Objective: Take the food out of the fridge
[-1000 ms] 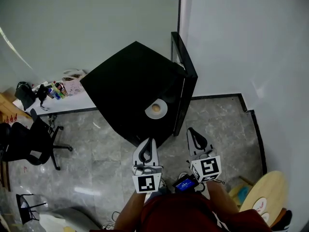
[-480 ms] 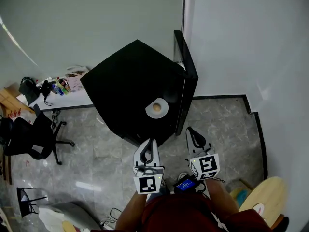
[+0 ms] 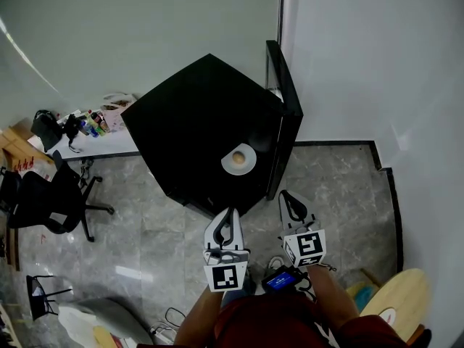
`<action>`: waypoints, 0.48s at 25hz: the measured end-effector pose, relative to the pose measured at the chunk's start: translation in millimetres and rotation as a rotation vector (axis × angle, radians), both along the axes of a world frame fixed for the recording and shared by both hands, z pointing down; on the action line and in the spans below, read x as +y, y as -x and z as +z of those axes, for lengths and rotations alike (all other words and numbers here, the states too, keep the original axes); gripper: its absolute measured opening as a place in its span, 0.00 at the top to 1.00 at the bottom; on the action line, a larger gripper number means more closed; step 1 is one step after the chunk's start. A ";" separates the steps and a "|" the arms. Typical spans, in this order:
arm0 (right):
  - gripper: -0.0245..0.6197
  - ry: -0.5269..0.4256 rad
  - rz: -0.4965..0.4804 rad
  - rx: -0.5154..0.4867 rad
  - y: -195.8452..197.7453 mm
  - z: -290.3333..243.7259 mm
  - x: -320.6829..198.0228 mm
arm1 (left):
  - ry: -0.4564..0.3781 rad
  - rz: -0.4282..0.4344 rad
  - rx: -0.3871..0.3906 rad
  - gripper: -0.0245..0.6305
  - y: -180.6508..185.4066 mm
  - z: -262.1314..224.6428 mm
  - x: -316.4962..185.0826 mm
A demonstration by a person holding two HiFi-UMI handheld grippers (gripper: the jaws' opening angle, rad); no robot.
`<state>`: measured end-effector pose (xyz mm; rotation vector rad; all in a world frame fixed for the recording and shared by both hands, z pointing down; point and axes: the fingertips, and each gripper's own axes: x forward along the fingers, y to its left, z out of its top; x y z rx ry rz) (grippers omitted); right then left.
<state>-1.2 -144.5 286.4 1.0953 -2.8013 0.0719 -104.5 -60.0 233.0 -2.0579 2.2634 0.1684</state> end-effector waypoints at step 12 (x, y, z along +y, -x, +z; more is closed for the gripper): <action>0.93 0.011 -0.030 0.018 8.1 18.1 1.5 | 0.029 0.001 0.019 0.94 -2.3 22.8 -7.6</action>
